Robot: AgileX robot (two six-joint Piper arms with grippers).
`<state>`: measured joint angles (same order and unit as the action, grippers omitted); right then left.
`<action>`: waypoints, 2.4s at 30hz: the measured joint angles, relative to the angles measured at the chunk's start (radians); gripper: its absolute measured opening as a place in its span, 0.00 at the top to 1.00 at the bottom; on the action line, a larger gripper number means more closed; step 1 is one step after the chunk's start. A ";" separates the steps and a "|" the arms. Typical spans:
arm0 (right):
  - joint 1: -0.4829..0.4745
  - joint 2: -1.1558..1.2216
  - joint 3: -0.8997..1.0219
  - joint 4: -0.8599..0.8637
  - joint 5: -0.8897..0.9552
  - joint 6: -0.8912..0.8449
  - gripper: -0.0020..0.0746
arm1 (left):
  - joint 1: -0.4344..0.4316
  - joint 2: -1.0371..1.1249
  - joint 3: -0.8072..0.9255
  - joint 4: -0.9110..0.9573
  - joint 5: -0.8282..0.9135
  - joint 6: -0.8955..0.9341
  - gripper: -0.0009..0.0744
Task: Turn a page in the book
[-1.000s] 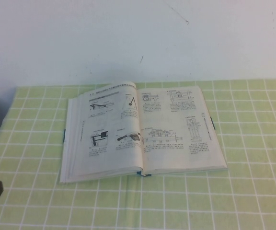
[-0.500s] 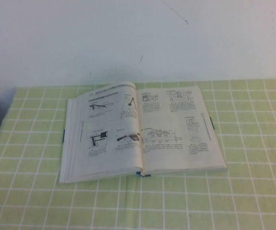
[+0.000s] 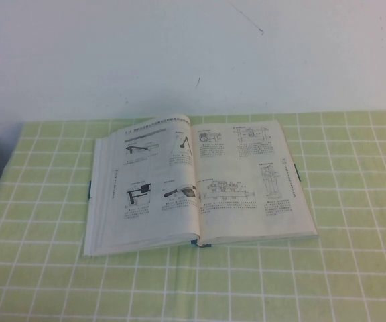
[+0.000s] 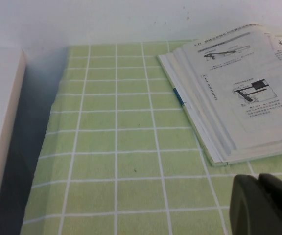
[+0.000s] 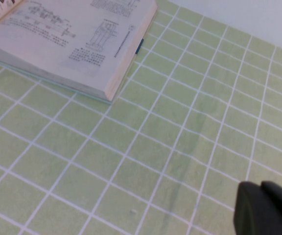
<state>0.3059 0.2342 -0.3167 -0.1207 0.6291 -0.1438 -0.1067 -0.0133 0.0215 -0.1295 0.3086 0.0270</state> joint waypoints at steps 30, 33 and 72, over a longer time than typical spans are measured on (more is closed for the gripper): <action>0.000 0.000 0.000 0.000 0.000 0.000 0.98 | 0.000 0.000 -0.002 0.004 0.010 0.011 0.99; 0.000 0.000 0.000 0.000 0.000 0.000 0.98 | 0.000 0.000 -0.002 0.004 0.010 0.011 0.99; -0.453 -0.246 0.335 0.112 -0.267 0.002 0.98 | 0.000 0.000 -0.003 0.014 0.017 0.013 0.99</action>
<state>-0.1467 -0.0121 0.0186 -0.0082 0.3624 -0.1423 -0.1067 -0.0133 0.0184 -0.1154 0.3256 0.0403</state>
